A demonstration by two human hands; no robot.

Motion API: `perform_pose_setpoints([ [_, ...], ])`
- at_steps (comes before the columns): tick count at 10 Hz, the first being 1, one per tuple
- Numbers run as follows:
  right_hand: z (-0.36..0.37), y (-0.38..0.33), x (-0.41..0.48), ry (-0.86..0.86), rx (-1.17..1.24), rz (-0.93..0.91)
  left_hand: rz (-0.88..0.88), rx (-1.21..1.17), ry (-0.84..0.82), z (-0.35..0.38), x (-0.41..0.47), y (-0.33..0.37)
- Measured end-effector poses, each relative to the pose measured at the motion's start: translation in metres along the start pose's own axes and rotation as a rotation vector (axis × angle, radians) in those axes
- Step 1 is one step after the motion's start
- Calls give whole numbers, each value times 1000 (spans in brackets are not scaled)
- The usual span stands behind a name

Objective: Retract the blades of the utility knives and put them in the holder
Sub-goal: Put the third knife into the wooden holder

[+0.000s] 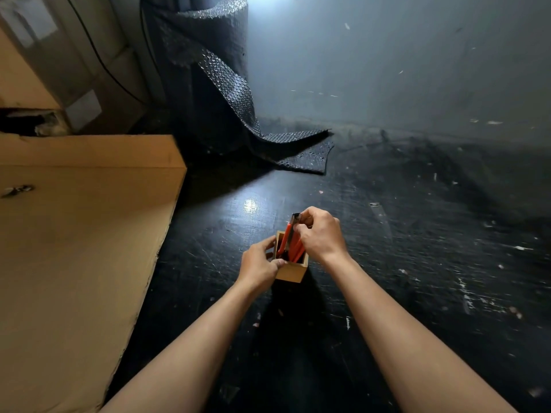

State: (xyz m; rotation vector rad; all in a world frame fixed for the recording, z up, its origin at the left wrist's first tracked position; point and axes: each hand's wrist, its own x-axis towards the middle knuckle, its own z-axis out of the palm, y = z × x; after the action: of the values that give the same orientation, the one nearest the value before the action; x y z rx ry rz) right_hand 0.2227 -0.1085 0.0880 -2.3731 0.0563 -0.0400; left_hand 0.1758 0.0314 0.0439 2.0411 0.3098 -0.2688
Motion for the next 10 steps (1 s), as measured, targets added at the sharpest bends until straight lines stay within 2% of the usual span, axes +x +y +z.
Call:
perform_pose_setpoints([
  [2,-1,-3,1,-12,-8,-5,-2,-22,4,0,-2,1],
  [5,-16,-7,5,-141,-155,-54,6,-37,5,2,0,-2],
  [10,-13,9,-13,-31,-32,-35,11,-39,7,4,1,-5],
])
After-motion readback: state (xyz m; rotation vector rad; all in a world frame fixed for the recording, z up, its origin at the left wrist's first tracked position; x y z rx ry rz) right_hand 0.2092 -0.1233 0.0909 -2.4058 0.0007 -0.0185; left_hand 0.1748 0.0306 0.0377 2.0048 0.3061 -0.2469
